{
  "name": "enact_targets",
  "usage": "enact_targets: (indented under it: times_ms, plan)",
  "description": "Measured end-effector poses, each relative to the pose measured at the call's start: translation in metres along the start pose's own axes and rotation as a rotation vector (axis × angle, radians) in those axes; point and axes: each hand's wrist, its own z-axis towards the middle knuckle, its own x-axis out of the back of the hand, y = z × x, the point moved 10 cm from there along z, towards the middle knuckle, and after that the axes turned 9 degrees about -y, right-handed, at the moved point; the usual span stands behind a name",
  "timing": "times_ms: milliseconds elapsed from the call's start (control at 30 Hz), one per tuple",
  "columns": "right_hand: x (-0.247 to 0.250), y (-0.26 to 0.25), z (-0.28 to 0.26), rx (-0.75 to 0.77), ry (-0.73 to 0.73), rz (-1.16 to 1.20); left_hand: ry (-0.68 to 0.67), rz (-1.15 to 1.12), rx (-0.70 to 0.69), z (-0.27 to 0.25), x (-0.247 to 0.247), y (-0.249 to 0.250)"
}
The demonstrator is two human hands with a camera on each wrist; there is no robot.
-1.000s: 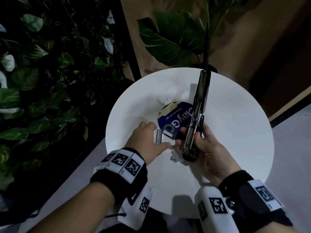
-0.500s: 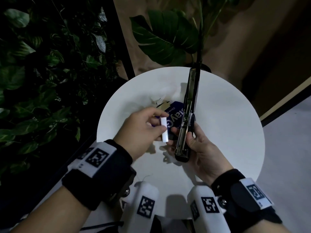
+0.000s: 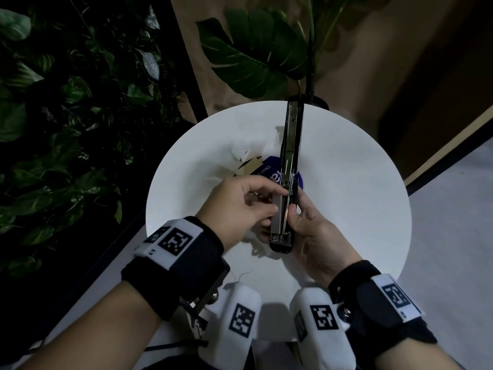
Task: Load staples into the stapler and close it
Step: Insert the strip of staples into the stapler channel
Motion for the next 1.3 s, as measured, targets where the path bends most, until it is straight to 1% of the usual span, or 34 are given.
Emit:
enact_targets:
  times_ms: [133, 300, 467, 567, 633, 700, 800, 967, 1033, 1133, 1167, 1300]
  plan:
    - [0.001, -0.001, 0.0, 0.013, 0.003, 0.01, 0.028, 0.152, -0.016, 0.001, 0.0, 0.007]
    - [0.002, -0.001, -0.001, 0.002, 0.006, -0.01, 0.077, 0.159, 0.005, 0.002, 0.004, 0.007]
    - [0.004, 0.0, -0.001, -0.008, 0.005, -0.029, 0.035, -0.031, 0.05, 0.002, 0.006, 0.003]
    - [0.003, 0.001, 0.0, -0.006, -0.011, -0.019, 0.053, -0.09, 0.043, 0.003, 0.01, 0.003]
    - [0.003, 0.001, 0.001, 0.005, -0.01, 0.002, 0.061, -0.091, 0.054, 0.003, 0.01, -0.001]
    - [0.003, 0.0, 0.002, 0.016, -0.015, 0.009, 0.063, -0.062, 0.064, 0.002, 0.007, -0.004]
    - [0.003, 0.001, 0.002, 0.019, -0.018, 0.008, 0.085, 0.035, 0.042, 0.0, 0.006, -0.002]
    - [0.001, 0.002, 0.001, 0.015, -0.039, 0.03, 0.081, 0.303, -0.016, 0.001, 0.004, 0.014]
    - [0.001, 0.002, 0.001, 0.011, -0.029, 0.027, 0.076, 0.292, 0.02, 0.002, 0.005, 0.011]
    - [-0.001, 0.0, 0.001, 0.02, -0.033, 0.036, 0.025, 0.195, 0.079, 0.005, 0.008, 0.005]
    - [-0.001, -0.001, 0.0, 0.022, -0.031, 0.036, 0.011, 0.166, 0.083, 0.006, 0.008, 0.006]
    - [-0.004, -0.002, 0.0, 0.02, -0.032, 0.029, 0.024, 0.147, 0.075, 0.007, 0.016, 0.009]
